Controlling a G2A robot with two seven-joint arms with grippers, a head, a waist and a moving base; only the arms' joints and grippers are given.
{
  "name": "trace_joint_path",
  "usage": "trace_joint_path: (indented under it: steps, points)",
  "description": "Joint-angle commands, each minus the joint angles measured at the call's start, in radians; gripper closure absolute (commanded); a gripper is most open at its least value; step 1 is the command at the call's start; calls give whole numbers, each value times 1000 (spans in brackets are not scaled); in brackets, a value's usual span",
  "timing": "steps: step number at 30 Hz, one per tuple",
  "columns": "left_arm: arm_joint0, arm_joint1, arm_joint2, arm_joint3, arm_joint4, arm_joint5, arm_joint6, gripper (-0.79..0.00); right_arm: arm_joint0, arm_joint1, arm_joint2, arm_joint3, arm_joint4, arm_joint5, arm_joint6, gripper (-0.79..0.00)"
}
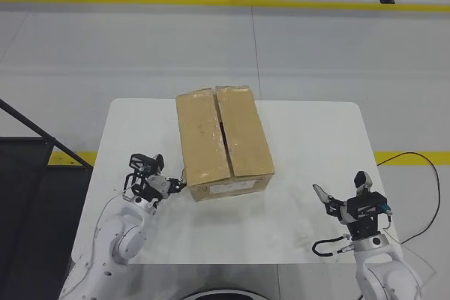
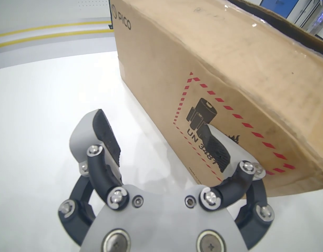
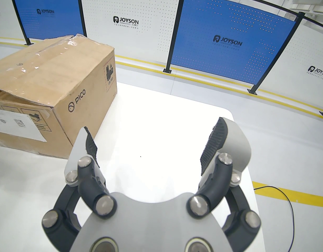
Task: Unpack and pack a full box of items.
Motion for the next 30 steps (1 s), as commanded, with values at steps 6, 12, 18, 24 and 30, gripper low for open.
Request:
trace_joint_path:
  steps: [6,12,18,24,30]
  points:
    - [-26,-6,46,10,-9,-33,-15,-785,0,0,0,0,0,0,0,-785]
    - [-42,-10,78,11,13,-55,-18,-785,0,0,0,0,0,0,0,-785]
    - [-33,-4,65,16,45,-101,4,-785,0,0,0,0,0,0,0,-785]
    - [-18,8,18,26,68,-181,17,-785,0,0,0,0,0,0,0,-785]
    - [-11,12,20,19,87,-216,18,-785,0,0,0,0,0,0,0,-785]
